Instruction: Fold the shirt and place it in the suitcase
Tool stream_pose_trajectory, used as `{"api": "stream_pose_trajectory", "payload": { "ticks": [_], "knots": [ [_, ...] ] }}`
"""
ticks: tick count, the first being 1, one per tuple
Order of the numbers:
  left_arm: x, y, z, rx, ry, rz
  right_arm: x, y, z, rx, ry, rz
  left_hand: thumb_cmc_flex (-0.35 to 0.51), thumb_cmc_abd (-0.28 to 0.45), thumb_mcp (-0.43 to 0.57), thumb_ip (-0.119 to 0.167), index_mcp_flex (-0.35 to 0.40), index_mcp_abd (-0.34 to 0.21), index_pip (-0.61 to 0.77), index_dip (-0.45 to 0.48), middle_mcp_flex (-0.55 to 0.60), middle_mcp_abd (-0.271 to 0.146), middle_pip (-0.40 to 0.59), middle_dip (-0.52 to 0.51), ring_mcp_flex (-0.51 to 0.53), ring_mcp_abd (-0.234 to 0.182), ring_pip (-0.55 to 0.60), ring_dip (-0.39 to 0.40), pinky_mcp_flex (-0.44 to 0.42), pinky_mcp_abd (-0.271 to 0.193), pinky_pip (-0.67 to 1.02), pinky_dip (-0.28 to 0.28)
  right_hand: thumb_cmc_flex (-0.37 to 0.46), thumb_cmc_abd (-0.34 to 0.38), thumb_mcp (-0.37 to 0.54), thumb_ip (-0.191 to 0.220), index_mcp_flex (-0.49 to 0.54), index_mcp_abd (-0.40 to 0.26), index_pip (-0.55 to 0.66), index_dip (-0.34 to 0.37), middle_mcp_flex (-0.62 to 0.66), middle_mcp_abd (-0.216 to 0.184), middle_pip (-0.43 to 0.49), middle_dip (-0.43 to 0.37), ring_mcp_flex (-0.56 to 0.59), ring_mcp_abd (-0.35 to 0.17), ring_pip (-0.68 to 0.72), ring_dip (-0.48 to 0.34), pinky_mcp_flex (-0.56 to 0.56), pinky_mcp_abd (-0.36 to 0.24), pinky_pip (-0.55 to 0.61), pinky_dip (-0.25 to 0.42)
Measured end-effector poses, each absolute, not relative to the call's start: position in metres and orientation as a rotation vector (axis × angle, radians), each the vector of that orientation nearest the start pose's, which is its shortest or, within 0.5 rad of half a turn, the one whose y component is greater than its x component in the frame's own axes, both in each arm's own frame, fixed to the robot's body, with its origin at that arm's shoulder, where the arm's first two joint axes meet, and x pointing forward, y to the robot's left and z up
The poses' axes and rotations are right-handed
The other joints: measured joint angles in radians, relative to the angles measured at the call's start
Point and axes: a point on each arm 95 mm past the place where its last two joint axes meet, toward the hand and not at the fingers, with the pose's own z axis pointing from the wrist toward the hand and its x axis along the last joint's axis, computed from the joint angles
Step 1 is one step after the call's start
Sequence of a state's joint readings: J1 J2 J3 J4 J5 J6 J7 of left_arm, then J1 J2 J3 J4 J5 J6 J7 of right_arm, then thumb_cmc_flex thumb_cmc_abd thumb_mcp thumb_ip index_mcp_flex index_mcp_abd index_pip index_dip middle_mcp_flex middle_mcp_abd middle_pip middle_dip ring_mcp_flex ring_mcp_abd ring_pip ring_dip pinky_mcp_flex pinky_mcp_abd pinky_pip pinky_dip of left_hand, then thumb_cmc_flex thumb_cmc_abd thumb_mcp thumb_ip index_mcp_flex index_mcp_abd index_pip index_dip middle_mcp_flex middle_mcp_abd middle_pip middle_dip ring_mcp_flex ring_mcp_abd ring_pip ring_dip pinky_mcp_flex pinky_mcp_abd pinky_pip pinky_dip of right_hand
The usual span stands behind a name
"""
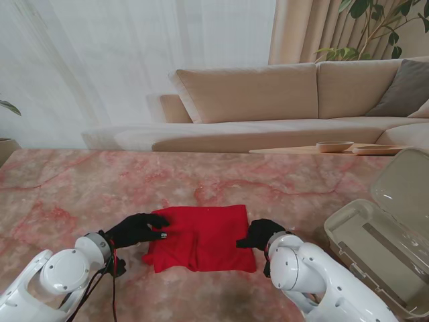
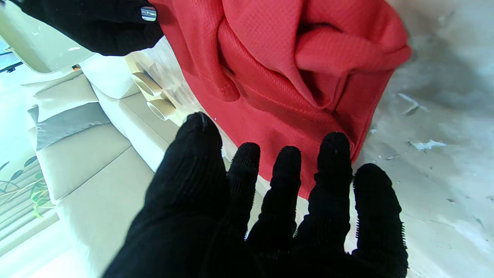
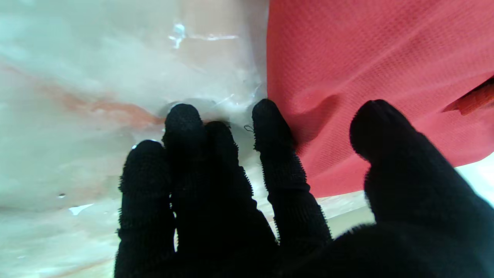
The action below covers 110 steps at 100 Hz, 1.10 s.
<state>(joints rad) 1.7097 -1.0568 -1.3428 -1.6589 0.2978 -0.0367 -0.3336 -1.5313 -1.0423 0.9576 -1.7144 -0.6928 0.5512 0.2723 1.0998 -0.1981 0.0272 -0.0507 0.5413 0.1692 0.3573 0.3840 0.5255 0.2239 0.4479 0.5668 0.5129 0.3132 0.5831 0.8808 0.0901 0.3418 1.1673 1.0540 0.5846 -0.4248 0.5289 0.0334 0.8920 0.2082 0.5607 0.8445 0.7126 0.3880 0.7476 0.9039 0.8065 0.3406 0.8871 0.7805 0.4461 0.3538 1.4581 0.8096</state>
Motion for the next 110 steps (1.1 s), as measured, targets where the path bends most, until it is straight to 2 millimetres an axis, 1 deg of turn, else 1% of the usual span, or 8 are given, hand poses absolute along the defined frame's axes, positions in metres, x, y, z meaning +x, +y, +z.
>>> {"api": "stream_pose_trajectory", "payload": {
  "ticks": [16, 28, 35, 47, 64, 85, 96, 110],
  "knots": [
    [0.358, 0.026, -0.355, -2.062, 1.443, -1.723, 0.363, 0.050, -0.364, -2.519, -2.107, -1.503, 0.000, 0.000, 0.000, 0.000, 0.000, 0.000, 0.000, 0.000, 0.000, 0.000, 0.000, 0.000, 0.000, 0.000, 0.000, 0.000, 0.000, 0.000, 0.000, 0.000, 0.089, -0.084, 0.031, 0.000, -0.001, -0.001, 0.066, -0.019, 0.006, 0.000, 0.041, 0.014, 0.002, -0.001, 0.004, 0.000, 0.010, 0.000, 0.000, 0.000],
    [0.358, 0.025, -0.356, -2.067, 1.443, -1.723, 0.365, 0.052, -0.366, -2.536, -2.083, -1.497, 0.000, 0.000, 0.000, 0.000, 0.000, 0.000, 0.000, 0.000, 0.000, 0.000, 0.000, 0.000, 0.000, 0.000, 0.000, 0.000, 0.000, 0.000, 0.000, 0.000, 0.114, -0.125, 0.090, 0.000, -0.030, -0.003, 0.188, -0.115, 0.010, -0.004, 0.083, 0.024, 0.005, -0.003, 0.015, 0.000, 0.017, 0.000, 0.000, 0.000],
    [0.358, 0.024, -0.356, -2.069, 1.443, -1.722, 0.365, 0.053, -0.367, -2.553, -2.058, -1.496, 0.000, 0.000, 0.000, 0.000, 0.000, 0.000, 0.000, 0.000, 0.000, 0.000, 0.000, 0.000, 0.000, 0.000, 0.000, 0.000, 0.000, 0.000, 0.000, 0.000, 0.112, -0.141, 0.122, -0.043, -0.044, -0.013, 0.249, -0.173, 0.012, -0.006, 0.108, 0.027, 0.013, -0.004, 0.042, 0.000, 0.024, 0.000, 0.000, 0.000],
    [0.357, 0.024, -0.358, -2.079, 1.443, -1.721, 0.365, 0.055, -0.369, -2.578, -2.037, -1.509, 0.000, 0.000, 0.000, 0.000, 0.000, 0.000, 0.000, 0.000, 0.000, 0.000, 0.000, 0.000, 0.000, 0.000, 0.000, 0.000, 0.000, 0.000, 0.000, 0.000, 0.152, -0.153, 0.137, -0.055, -0.068, -0.027, 0.346, -0.227, 0.023, -0.010, 0.124, 0.028, 0.022, -0.006, 0.063, 0.001, 0.032, 0.001, 0.000, 0.000],
    [0.357, 0.023, -0.360, -2.089, 1.442, -1.720, 0.367, 0.058, -0.370, -2.603, -1.993, -1.535, 0.000, 0.000, 0.000, 0.000, 0.000, 0.000, 0.000, 0.000, 0.000, 0.000, 0.000, 0.000, 0.000, 0.000, 0.000, 0.000, 0.000, 0.000, 0.000, 0.000, 0.171, -0.156, 0.159, -0.062, -0.068, -0.027, 0.397, -0.210, 0.026, -0.020, 0.136, 0.028, 0.027, -0.013, 0.083, 0.008, 0.039, -0.002, 0.000, 0.000],
    [0.357, 0.023, -0.361, -2.098, 1.435, -1.722, 0.370, 0.059, -0.371, -2.614, -1.904, -1.544, 0.000, 0.000, 0.000, 0.000, 0.000, 0.000, 0.000, 0.000, 0.000, 0.000, 0.000, 0.000, 0.000, 0.000, 0.000, 0.000, 0.000, 0.000, 0.000, 0.000, 0.171, -0.171, 0.259, -0.065, -0.071, -0.023, 0.410, -0.103, 0.021, -0.022, 0.140, 0.072, 0.027, -0.013, 0.113, 0.013, 0.017, -0.002, 0.000, 0.000],
    [0.357, 0.023, -0.362, -2.097, 1.427, -1.725, 0.371, 0.058, -0.372, -2.634, -1.806, -1.587, 0.000, 0.000, 0.000, 0.000, 0.000, 0.000, 0.000, 0.000, 0.000, 0.000, 0.000, 0.000, 0.000, 0.000, 0.000, 0.000, 0.000, 0.000, 0.000, 0.000, 0.169, -0.202, 0.322, -0.065, -0.076, 0.000, 0.422, -0.053, 0.018, -0.055, 0.097, 0.100, 0.024, -0.023, 0.126, 0.023, -0.006, -0.012, 0.000, 0.017],
    [0.357, 0.025, -0.361, -2.091, 1.406, -1.735, 0.368, 0.058, -0.374, -2.639, -1.753, -1.637, 0.000, 0.000, 0.000, 0.000, 0.000, 0.000, 0.000, 0.000, 0.000, 0.000, 0.000, 0.000, 0.000, 0.000, 0.000, 0.000, 0.000, 0.000, 0.000, 0.000, 0.166, -0.230, 0.360, -0.046, -0.076, 0.011, 0.435, -0.027, 0.010, -0.061, 0.069, 0.110, 0.017, -0.031, 0.141, 0.026, -0.010, -0.020, 0.000, 0.036]
  ]
}}
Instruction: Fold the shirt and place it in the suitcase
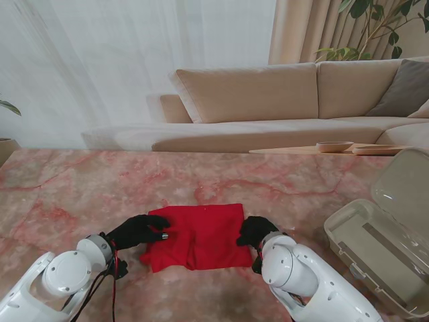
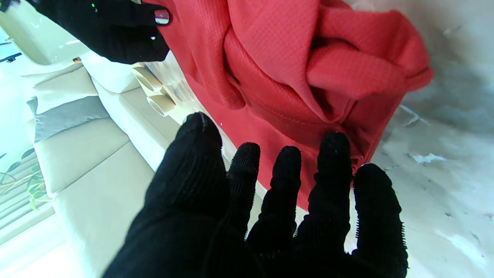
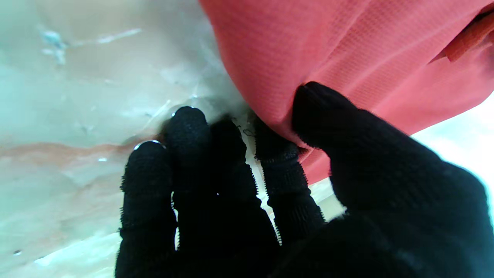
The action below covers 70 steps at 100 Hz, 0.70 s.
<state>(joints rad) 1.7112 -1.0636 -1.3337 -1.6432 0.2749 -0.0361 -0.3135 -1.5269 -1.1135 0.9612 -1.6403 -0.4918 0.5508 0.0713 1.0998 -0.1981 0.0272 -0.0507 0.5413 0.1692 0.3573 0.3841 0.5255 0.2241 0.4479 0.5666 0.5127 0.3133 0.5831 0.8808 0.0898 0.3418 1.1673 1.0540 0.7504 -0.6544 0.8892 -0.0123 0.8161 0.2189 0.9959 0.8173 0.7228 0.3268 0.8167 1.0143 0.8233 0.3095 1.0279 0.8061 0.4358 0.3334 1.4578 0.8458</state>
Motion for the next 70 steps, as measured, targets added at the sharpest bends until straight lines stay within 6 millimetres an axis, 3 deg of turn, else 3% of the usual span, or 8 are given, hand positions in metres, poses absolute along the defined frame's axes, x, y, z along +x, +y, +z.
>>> {"api": "stream_pose_trajectory", "payload": {
  "ticks": [9, 18, 20, 43, 54, 70],
  "knots": [
    [0.357, 0.028, -0.359, -2.084, 1.376, -1.742, 0.366, 0.057, -0.375, -2.643, -1.704, -1.670, 0.000, 0.000, 0.000, 0.000, 0.000, 0.000, 0.000, 0.000, 0.000, 0.000, 0.000, 0.000, 0.000, 0.000, 0.000, 0.000, 0.000, 0.000, 0.000, 0.000, -0.015, -0.021, 0.026, 0.044, 0.000, 0.007, 0.013, 0.011, 0.000, -0.002, -0.002, 0.009, -0.008, -0.007, -0.004, 0.023, -0.001, -0.007, 0.000, 0.002],
    [0.356, 0.031, -0.355, -2.065, 1.357, -1.744, 0.363, 0.056, -0.376, -2.645, -1.654, -1.711, 0.000, 0.000, 0.000, 0.000, 0.000, 0.000, 0.000, 0.000, 0.000, 0.000, 0.000, 0.000, 0.000, 0.000, 0.000, 0.000, 0.000, 0.000, 0.000, 0.000, -0.028, -0.030, 0.048, 0.046, -0.001, 0.007, 0.024, 0.014, 0.000, -0.010, -0.002, 0.010, -0.015, -0.014, -0.018, 0.026, 0.001, -0.009, 0.002, 0.013],
    [0.355, 0.032, -0.354, -2.060, 1.354, -1.743, 0.362, 0.056, -0.376, -2.646, -1.644, -1.720, 0.000, 0.000, 0.000, 0.000, 0.000, 0.000, 0.000, 0.000, 0.000, 0.000, 0.000, 0.000, 0.000, 0.000, 0.000, 0.000, 0.000, 0.000, 0.000, 0.000, -0.029, -0.032, 0.049, 0.065, -0.001, 0.007, 0.026, 0.014, 0.000, -0.010, -0.002, 0.010, -0.015, -0.014, -0.018, 0.026, 0.001, -0.009, 0.004, 0.013],
    [0.354, 0.042, -0.347, -2.036, 1.312, -1.722, 0.359, 0.058, -0.373, -2.617, -1.606, -1.790, 0.000, 0.000, 0.000, 0.000, 0.000, 0.000, 0.000, 0.000, 0.000, 0.000, 0.000, 0.000, 0.000, 0.000, 0.000, 0.000, 0.000, 0.000, 0.000, 0.000, -0.031, -0.043, 0.057, 0.096, -0.001, 0.014, 0.036, 0.014, 0.012, -0.010, 0.007, 0.014, -0.004, -0.014, -0.002, 0.036, 0.036, -0.017, 0.028, 0.024],
    [0.352, 0.043, -0.349, -2.054, 1.351, -1.701, 0.358, 0.060, -0.370, -2.598, -1.596, -1.823, 0.000, 0.001, 0.000, 0.000, 0.000, 0.000, 0.000, 0.000, 0.000, 0.000, 0.000, 0.000, -0.001, 0.000, 0.000, 0.000, 0.000, 0.000, 0.000, 0.000, -0.041, -0.048, 0.073, 0.097, -0.001, 0.015, 0.047, 0.014, 0.024, -0.010, 0.008, 0.022, 0.008, -0.015, 0.011, 0.037, 0.048, -0.019, 0.039, 0.025],
    [0.350, 0.043, -0.354, -2.082, 1.387, -1.680, 0.357, 0.063, -0.366, -2.565, -1.579, -1.866, 0.000, 0.012, 0.000, 0.000, 0.000, 0.000, 0.000, 0.000, 0.000, 0.000, 0.000, 0.000, -0.001, 0.000, 0.000, 0.000, 0.000, 0.000, 0.000, 0.000, -0.054, -0.059, 0.087, 0.130, -0.001, 0.015, 0.062, 0.015, 0.026, -0.010, 0.011, 0.023, 0.006, -0.015, 0.022, 0.038, 0.061, -0.019, 0.053, 0.025]
  ]
}}
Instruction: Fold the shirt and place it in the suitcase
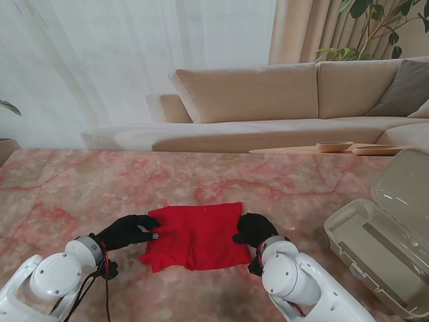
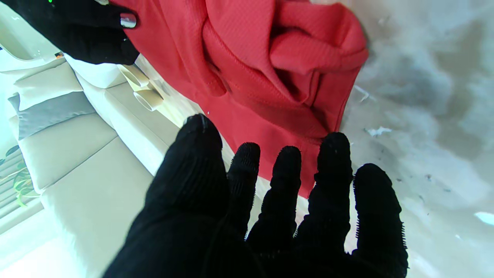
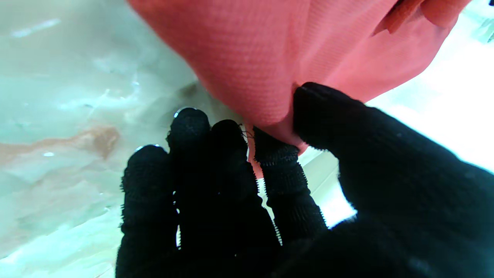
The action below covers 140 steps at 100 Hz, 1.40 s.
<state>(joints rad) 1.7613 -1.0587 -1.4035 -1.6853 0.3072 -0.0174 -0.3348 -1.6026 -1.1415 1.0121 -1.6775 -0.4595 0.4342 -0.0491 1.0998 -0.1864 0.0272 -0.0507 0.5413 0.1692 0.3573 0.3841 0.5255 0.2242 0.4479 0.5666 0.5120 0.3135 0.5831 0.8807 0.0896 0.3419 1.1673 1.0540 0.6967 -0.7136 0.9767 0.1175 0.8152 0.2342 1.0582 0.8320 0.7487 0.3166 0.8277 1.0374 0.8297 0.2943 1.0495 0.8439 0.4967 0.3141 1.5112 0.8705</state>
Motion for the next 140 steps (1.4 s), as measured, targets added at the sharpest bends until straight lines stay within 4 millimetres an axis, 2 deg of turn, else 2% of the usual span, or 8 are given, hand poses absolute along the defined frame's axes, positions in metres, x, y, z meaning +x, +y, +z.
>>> {"api": "stream_pose_trajectory", "payload": {
  "ticks": [30, 37, 54, 58, 67, 86, 91, 140],
  "knots": [
    [0.349, 0.037, -0.368, -2.140, 1.438, -1.663, 0.357, 0.065, -0.358, -2.538, -1.483, -1.942, 0.000, 0.000, 0.000, 0.000, 0.000, 0.000, 0.000, 0.000, 0.000, 0.001, 0.000, 0.000, -0.001, 0.000, 0.003, 0.011, 0.000, 0.000, 0.000, 0.000, -0.013, -0.014, 0.011, 0.060, 0.000, 0.001, 0.020, 0.012, 0.019, -0.001, 0.010, 0.012, 0.012, -0.003, 0.014, 0.000, 0.021, -0.001, 0.011, 0.000],
    [0.351, 0.035, -0.369, -2.146, 1.443, -1.668, 0.356, 0.065, -0.355, -2.530, -1.453, -1.956, 0.000, 0.000, 0.000, 0.000, 0.000, 0.000, 0.000, 0.000, 0.000, 0.001, 0.000, 0.000, 0.006, 0.000, 0.007, 0.022, 0.000, 0.000, 0.000, 0.000, -0.013, -0.019, 0.011, 0.079, 0.000, 0.002, 0.021, 0.012, 0.025, -0.001, 0.010, 0.012, 0.012, -0.003, 0.014, 0.000, 0.022, -0.001, 0.011, 0.000],
    [0.354, 0.029, -0.371, -2.154, 1.456, -1.683, 0.354, 0.067, -0.351, -2.507, -1.384, -1.980, 0.000, 0.000, 0.000, 0.000, 0.000, 0.000, 0.000, 0.000, 0.000, 0.001, 0.000, 0.000, 0.010, 0.000, 0.021, 0.036, 0.000, 0.000, 0.000, 0.000, -0.013, -0.035, 0.019, 0.091, 0.010, 0.003, 0.023, 0.023, 0.037, -0.001, 0.010, 0.012, 0.034, -0.004, 0.020, 0.000, 0.031, -0.001, 0.013, 0.000],
    [0.354, 0.028, -0.371, -2.156, 1.458, -1.686, 0.354, 0.067, -0.350, -2.500, -1.378, -1.989, 0.000, 0.000, 0.000, 0.000, 0.000, 0.000, 0.000, 0.000, 0.000, 0.001, 0.000, 0.000, 0.010, -0.001, 0.029, 0.036, 0.000, 0.000, 0.000, 0.000, -0.013, -0.043, 0.022, 0.111, 0.010, 0.008, 0.027, 0.023, 0.041, -0.001, 0.010, 0.012, 0.043, -0.004, 0.022, 0.000, 0.034, -0.001, 0.018, 0.000],
    [0.356, 0.026, -0.372, -2.162, 1.463, -1.693, 0.353, 0.068, -0.347, -2.485, -1.357, -2.008, 0.000, 0.000, 0.000, 0.000, 0.000, 0.000, 0.000, 0.000, 0.000, 0.001, 0.000, 0.000, 0.010, -0.001, 0.034, 0.041, 0.000, 0.000, 0.000, 0.000, -0.013, -0.045, 0.023, 0.122, 0.011, 0.011, 0.030, 0.024, 0.045, -0.002, 0.010, 0.012, 0.043, -0.004, 0.023, 0.000, 0.035, -0.001, 0.022, 0.000],
    [0.358, 0.021, -0.373, -2.169, 1.475, -1.702, 0.352, 0.070, -0.342, -2.460, -1.317, -2.044, 0.000, 0.000, 0.000, 0.000, 0.000, 0.000, 0.000, 0.000, 0.000, 0.001, 0.000, 0.000, 0.010, -0.001, 0.043, 0.043, 0.000, 0.000, 0.000, 0.000, -0.013, -0.057, 0.027, 0.123, 0.021, 0.011, 0.032, 0.025, 0.050, -0.002, 0.010, 0.013, 0.043, -0.004, 0.023, 0.000, 0.037, -0.001, 0.023, 0.000],
    [0.359, 0.020, -0.373, -2.171, 1.478, -1.705, 0.352, 0.071, -0.340, -2.451, -1.311, -2.058, 0.000, 0.000, 0.000, 0.000, 0.000, 0.000, 0.000, 0.000, 0.000, 0.001, 0.000, 0.000, 0.010, -0.001, 0.044, 0.043, -0.001, 0.000, 0.010, 0.000, -0.023, -0.057, 0.034, 0.143, 0.021, 0.012, 0.032, 0.031, 0.050, -0.002, 0.010, 0.014, 0.046, -0.004, 0.023, 0.000, 0.038, -0.001, 0.023, 0.000],
    [0.367, 0.001, -0.376, -2.173, 1.526, -1.751, 0.349, 0.086, -0.319, -2.310, -1.255, -2.204, 0.000, 0.000, 0.000, 0.000, 0.000, 0.000, 0.000, 0.000, 0.000, 0.001, 0.000, 0.000, 0.010, -0.002, 0.045, 0.043, -0.005, -0.017, 0.047, 0.000, -0.023, -0.083, 0.037, 0.145, 0.048, 0.012, 0.032, 0.037, 0.058, -0.004, 0.010, 0.023, 0.051, -0.004, 0.024, 0.000, 0.040, -0.001, 0.024, 0.000]
  ]
}}
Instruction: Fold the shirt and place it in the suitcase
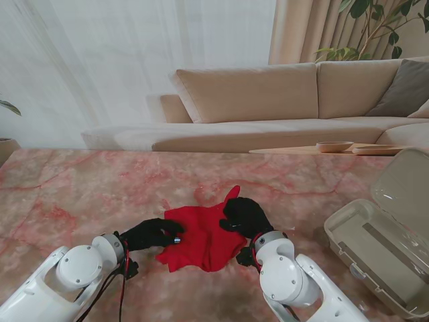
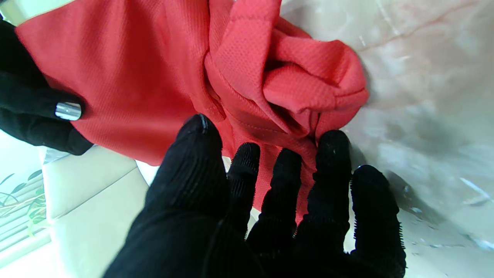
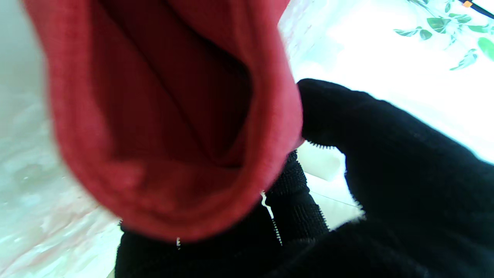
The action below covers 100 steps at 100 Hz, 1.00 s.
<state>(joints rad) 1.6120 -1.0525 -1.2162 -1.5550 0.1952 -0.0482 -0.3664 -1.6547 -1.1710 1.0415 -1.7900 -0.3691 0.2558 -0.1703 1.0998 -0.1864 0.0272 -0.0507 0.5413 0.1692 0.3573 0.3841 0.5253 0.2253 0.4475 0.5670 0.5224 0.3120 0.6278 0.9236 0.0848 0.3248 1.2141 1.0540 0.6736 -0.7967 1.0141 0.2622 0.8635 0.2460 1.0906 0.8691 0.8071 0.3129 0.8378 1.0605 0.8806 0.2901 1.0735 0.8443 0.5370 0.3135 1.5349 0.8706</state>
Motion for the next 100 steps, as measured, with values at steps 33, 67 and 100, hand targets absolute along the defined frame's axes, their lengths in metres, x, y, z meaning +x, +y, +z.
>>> {"api": "stream_pose_trajectory", "payload": {
  "ticks": [33, 67, 100],
  "knots": [
    [0.370, -0.011, -0.378, -2.181, 1.551, -1.784, 0.347, 0.103, -0.312, -2.204, -1.252, -2.240, 0.000, 0.000, 0.000, 0.000, 0.000, 0.000, 0.000, 0.000, 0.000, 0.000, 0.000, 0.000, 0.000, 0.000, 0.000, 0.000, 0.000, -0.026, 0.025, 0.000, 0.000, 0.000, 0.000, 0.000, 0.002, 0.000, 0.000, 0.000, 0.002, -0.002, 0.000, 0.000, 0.000, 0.000, 0.000, 0.000, 0.000, 0.000, 0.000, 0.000],
    [0.371, -0.015, -0.379, -2.193, 1.545, -1.799, 0.350, 0.127, -0.315, -2.114, -1.267, -2.200, 0.000, 0.000, 0.000, 0.000, 0.000, 0.000, 0.000, 0.000, 0.000, 0.000, 0.000, 0.000, 0.000, 0.000, -0.002, -0.004, -0.005, -0.037, 0.038, 0.000, 0.000, 0.000, 0.000, 0.000, 0.002, 0.000, 0.000, 0.000, 0.002, -0.003, 0.000, 0.000, 0.000, 0.000, 0.000, 0.000, 0.000, 0.000, 0.000, 0.000],
    [0.371, -0.016, -0.380, -2.199, 1.531, -1.805, 0.358, 0.144, -0.331, -2.090, -1.304, -2.088, 0.000, 0.000, 0.000, 0.000, 0.000, 0.000, 0.000, 0.000, 0.000, 0.000, 0.000, 0.000, 0.000, 0.000, -0.002, -0.007, -0.006, -0.037, 0.047, 0.000, 0.000, 0.000, 0.000, 0.000, 0.002, 0.000, 0.000, 0.001, 0.003, -0.006, 0.000, 0.000, 0.000, 0.000, 0.000, 0.000, 0.000, 0.000, 0.000, 0.000]
  ]
}}
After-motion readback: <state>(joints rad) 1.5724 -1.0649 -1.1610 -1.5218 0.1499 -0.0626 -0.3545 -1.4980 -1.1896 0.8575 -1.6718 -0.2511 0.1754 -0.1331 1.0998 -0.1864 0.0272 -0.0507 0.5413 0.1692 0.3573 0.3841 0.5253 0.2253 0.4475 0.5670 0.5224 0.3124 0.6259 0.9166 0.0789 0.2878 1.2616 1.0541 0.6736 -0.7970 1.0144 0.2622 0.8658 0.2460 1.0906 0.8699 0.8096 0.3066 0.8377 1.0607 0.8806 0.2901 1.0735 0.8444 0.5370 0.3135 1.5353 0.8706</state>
